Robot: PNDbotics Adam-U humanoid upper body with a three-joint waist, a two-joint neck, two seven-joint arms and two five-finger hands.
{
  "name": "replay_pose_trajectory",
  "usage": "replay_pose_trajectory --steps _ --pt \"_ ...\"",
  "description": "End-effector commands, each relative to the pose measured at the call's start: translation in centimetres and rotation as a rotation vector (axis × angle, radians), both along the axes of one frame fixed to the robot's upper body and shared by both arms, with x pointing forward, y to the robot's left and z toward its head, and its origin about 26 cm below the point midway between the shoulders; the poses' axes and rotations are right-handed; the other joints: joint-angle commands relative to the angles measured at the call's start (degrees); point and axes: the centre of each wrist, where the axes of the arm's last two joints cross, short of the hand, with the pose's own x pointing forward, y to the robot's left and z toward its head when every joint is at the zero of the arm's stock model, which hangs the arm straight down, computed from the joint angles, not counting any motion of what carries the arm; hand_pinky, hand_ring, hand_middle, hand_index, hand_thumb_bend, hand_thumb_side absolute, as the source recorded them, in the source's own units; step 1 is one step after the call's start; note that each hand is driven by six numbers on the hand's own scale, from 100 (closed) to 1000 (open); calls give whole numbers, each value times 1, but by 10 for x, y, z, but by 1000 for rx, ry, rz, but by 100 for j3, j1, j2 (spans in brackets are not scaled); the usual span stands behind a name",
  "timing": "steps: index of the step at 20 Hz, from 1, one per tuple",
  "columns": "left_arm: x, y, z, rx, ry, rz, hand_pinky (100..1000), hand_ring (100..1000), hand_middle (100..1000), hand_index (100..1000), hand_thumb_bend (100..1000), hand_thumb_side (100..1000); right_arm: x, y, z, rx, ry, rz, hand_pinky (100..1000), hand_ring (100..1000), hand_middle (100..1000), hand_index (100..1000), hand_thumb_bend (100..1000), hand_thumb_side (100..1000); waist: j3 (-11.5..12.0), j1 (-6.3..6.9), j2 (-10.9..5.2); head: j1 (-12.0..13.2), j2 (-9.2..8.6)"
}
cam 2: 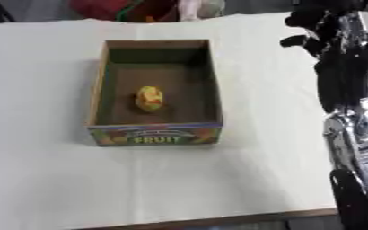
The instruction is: Pick up objects on the table and place them in the box.
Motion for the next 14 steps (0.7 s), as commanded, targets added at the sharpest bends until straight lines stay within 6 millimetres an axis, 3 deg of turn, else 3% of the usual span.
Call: replay_pose_trajectory --steps 1,8,14 --pt "-3 0 6 12 -56 14 460 556 572 740 111 837 -3 0 7 -32 -42 24 583 737 653 836 100 916 -6 14 -93 22 -17" --pt "-4 -1 3 36 -94 -21 462 555 571 735 100 832 -3 1 6 -77 -70 65 582 732 653 833 100 908 -21 32 -104 76 -107" --pt "-4 0 2 36 -98 -19 464 558 574 733 100 829 -3 1 6 -51 -72 64 578 724 645 832 100 914 -24 39 -98 370 -205"
